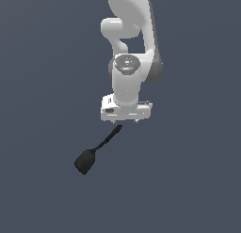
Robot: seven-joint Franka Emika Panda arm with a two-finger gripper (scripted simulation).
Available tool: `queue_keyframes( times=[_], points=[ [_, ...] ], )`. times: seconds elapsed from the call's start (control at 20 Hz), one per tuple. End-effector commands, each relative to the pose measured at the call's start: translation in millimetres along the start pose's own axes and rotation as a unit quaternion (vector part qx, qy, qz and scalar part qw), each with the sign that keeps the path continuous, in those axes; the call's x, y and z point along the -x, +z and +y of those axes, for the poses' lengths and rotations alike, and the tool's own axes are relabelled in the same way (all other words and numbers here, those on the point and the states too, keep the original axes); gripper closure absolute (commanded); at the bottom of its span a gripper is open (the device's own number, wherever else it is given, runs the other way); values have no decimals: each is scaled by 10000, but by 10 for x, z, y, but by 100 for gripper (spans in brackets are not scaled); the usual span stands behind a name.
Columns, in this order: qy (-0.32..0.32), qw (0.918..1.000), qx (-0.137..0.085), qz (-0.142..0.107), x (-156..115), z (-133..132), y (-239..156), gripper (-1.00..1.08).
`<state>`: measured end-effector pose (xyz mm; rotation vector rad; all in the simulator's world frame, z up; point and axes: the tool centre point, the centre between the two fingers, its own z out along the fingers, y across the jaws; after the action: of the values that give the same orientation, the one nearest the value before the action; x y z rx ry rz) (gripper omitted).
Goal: Pick up the object and move it to a goal position.
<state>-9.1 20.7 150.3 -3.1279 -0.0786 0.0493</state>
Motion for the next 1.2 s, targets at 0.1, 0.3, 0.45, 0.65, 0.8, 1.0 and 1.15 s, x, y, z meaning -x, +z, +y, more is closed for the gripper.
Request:
queue_keyframes(
  times=[0.1,0.3,0.45,0.65,0.8,1.0,1.15],
  points=[
    [-10,10000,-8,10,-6,-25,-19,-92],
    [-80,9999,-69,80,-44,-205,-153,-92],
    [-106,9998,-96,110,-60,-283,-211,-92],
    [-104,9999,-91,105,-57,-270,-201,-92],
    [-30,9999,-95,106,-70,-245,-185,-92],
    [231,9996,-105,106,-114,-143,-116,-92],
    [541,9984,-113,107,-162,-21,-33,-92]
  ],
)
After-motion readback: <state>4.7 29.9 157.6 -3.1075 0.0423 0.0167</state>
